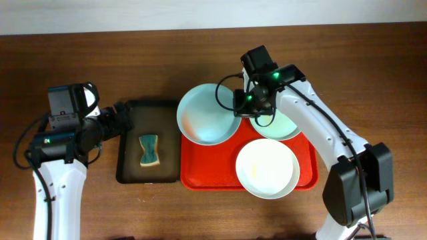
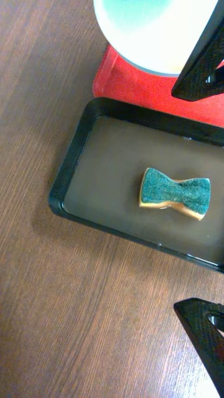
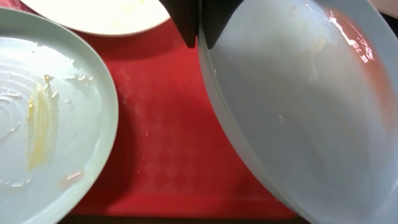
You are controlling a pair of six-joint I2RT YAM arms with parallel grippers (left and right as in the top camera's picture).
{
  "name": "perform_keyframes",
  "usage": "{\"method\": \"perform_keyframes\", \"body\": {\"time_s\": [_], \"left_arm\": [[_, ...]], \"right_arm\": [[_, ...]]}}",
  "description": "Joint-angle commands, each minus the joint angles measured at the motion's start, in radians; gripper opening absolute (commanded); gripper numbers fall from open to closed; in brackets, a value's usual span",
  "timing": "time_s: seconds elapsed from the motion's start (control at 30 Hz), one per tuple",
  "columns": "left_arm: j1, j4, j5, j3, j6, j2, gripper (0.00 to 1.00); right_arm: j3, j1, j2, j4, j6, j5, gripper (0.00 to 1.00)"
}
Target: Clean dirty plates on tray and stack at the side
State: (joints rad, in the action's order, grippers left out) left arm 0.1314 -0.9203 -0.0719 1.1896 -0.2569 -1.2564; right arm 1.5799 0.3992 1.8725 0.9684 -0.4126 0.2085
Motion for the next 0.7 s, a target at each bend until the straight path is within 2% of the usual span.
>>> {"method": "perform_keyframes", "body": {"time_s": [0.0,0.13,0.4,0.53,0.67], "left_arm": [[0.003,0.002,-0.011,0.01,-0.001,0.01,0.99],[0.003,0.002,-0.011,0.01,-0.001,0.01,0.99],[0.003,0.002,-0.011,0.01,-0.001,0.01,0.99],[0.003,0.002,-0.011,0.01,-0.001,0.01,0.99],[0.003,0.002,-0.011,0.01,-0.001,0.01,0.99]], "right_arm": [[0.021,0.061,-0.03,-0.038,-0.09,-0.097,0.04],[0.021,0.2,-0.024,-0.159,-0.129,-0.299,0.04],[0.02,0.382,0.042,-0.385,-0.108,-0.513,0.04],[0.04,0.432,0.04,-0.454,0.092,-0.647,0.04],[0.095,0.451,0.04,-0.48,0.257,-0.671,0.04]]}}
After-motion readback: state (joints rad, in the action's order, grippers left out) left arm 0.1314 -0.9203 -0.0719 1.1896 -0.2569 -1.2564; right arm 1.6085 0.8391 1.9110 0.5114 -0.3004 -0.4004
